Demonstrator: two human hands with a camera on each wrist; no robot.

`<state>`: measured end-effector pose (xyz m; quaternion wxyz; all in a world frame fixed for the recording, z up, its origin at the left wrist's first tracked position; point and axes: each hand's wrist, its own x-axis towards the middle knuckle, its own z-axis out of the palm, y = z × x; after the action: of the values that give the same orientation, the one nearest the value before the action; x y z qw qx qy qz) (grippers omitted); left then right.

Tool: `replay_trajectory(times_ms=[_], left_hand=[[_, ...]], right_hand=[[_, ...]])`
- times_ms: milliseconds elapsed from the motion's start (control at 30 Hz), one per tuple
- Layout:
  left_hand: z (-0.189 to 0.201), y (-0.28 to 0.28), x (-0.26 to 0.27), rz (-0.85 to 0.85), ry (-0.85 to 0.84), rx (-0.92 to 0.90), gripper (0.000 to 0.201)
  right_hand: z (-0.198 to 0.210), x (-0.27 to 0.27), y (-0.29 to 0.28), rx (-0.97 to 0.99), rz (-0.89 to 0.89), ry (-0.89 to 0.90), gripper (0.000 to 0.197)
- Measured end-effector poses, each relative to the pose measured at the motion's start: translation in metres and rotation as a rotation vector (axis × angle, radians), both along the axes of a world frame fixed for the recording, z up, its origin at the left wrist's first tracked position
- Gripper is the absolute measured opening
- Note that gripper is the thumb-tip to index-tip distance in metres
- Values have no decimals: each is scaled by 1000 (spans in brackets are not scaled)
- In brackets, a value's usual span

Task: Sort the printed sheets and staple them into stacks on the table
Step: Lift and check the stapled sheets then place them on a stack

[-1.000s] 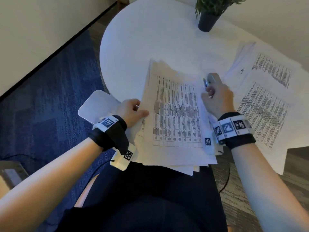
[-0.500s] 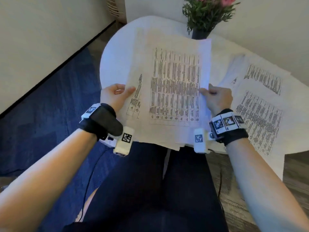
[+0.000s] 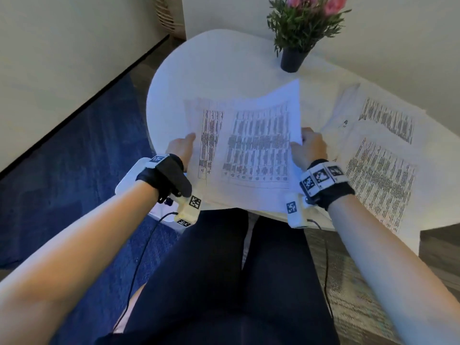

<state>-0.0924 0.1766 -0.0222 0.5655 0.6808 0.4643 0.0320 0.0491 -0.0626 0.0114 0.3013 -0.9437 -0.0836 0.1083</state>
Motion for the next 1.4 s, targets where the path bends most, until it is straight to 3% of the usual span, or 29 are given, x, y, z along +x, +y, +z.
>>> replay_trajectory(times_ms=[133, 233, 300, 367, 433, 467, 567, 633, 700, 833, 1067, 1200, 1300, 1400], left_hand=[[8, -8, -1, -203, 28, 149, 50], [20, -16, -7, -260, -88, 207, 36], [35, -18, -12, -234, -220, 208, 34], [47, -14, -19, -199, -336, 187, 33], [58, -8, -24, -203, -431, 153, 32], [62, -6, -24, -224, -467, 151, 32], [77, -10, -12, -318, -524, 216, 33], [92, -15, 1, -328, -561, 266, 37], [110, -17, 11, -274, -651, 291, 35], [137, -18, 22, -173, -849, 272, 32], [153, -18, 29, -183, -942, 203, 78], [162, -27, 31, -201, -931, 348, 73], [171, -28, 30, -186, -1060, 420, 71], [175, -20, 30, -216, -1136, 506, 75]], right_hand=[[-4, -12, 24, -155, 228, 83, 31], [1, -11, 26, -145, 305, 78, 54], [6, -2, 21, -59, 223, 135, 85], [16, 5, 17, 151, 54, 177, 129], [27, 6, 16, 454, -107, 193, 146], [32, 5, 16, 624, -142, 201, 138], [57, -4, 21, 1013, -35, 119, 68], [76, -6, 25, 1079, 72, 7, 42], [89, -3, 27, 1091, 134, -57, 28], [98, -4, 26, 1070, 182, -56, 22], [94, -16, 17, 1121, 179, 10, 33], [111, -23, 22, 1137, 201, -94, 30], [124, -24, 26, 1170, 191, -168, 26], [124, -21, 25, 1193, 177, -129, 24]])
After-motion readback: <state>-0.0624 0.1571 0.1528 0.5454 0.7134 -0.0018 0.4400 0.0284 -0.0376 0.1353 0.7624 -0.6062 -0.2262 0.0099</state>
